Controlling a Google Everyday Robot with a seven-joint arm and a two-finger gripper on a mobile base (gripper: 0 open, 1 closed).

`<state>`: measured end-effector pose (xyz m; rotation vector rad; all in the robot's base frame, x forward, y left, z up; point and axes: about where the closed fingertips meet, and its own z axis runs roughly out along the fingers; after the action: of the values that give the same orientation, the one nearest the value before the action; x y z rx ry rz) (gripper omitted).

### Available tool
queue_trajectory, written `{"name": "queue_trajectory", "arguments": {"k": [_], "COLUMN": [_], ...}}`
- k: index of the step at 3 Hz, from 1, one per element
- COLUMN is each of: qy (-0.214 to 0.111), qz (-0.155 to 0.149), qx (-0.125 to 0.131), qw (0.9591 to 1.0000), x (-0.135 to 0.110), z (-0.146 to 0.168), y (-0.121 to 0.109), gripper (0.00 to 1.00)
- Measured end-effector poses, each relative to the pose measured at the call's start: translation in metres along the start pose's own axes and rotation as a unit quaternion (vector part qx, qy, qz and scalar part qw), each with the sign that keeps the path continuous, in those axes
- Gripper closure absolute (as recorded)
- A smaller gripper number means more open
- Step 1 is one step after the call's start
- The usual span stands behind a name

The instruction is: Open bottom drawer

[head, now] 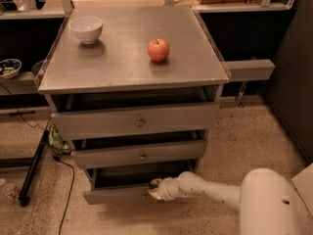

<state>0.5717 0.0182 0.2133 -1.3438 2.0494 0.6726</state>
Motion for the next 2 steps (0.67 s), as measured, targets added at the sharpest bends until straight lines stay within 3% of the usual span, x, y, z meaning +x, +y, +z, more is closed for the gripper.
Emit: {"name": "queue_trajectory", "arguments": {"k": [2], "qy": [0.0], "qz": [0.0], "qx": [0.0], "qw": [1.0], "x": [0.0013], "z": [-0.0035], "y": [-0.0118], "gripper": [1.0]}}
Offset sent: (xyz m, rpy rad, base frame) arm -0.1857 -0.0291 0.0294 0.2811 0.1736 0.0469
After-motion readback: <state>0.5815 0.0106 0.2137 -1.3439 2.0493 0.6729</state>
